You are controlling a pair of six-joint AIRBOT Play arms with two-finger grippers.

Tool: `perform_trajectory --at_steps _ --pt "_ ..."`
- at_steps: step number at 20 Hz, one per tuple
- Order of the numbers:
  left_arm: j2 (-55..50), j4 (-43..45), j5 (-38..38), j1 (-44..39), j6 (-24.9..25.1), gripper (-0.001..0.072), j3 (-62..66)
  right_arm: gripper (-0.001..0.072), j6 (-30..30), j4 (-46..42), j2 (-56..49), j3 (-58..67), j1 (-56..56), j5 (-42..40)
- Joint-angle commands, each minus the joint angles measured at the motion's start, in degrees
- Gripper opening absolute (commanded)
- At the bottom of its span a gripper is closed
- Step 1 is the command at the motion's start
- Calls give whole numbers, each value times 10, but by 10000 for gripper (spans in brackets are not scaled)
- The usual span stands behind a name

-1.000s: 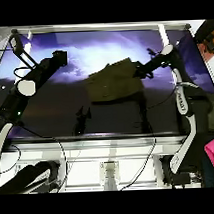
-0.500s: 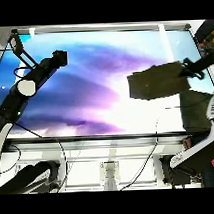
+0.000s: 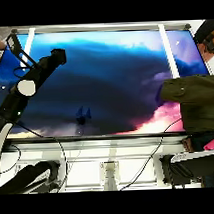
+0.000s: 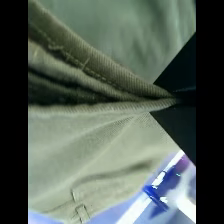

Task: Fold the clothes and pants, and hang the long-sleeved shirts on hangers.

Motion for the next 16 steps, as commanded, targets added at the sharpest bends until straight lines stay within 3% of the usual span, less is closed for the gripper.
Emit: perform_trajectory --at_steps 1,11,12,13,14,16 --pt "0 0 9 0 0 582 1 19 -23 -60 22 0 -57 1" --pt "0 -6 10 0 0 582 1 25 -43 -98 26 -31 -150 2" --pt "0 -6 10 0 0 582 1 65 -43 -98 26 -30 -150 2" --pt "0 -6 9 0 0 582 1 247 -43 -98 26 -29 -150 2" --pt "0 -6 10 0 0 582 1 350 -43 -98 28 -29 -150 2" --pt "0 -6 9 0 0 582 1 385 -43 -106 36 -29 -150 2"
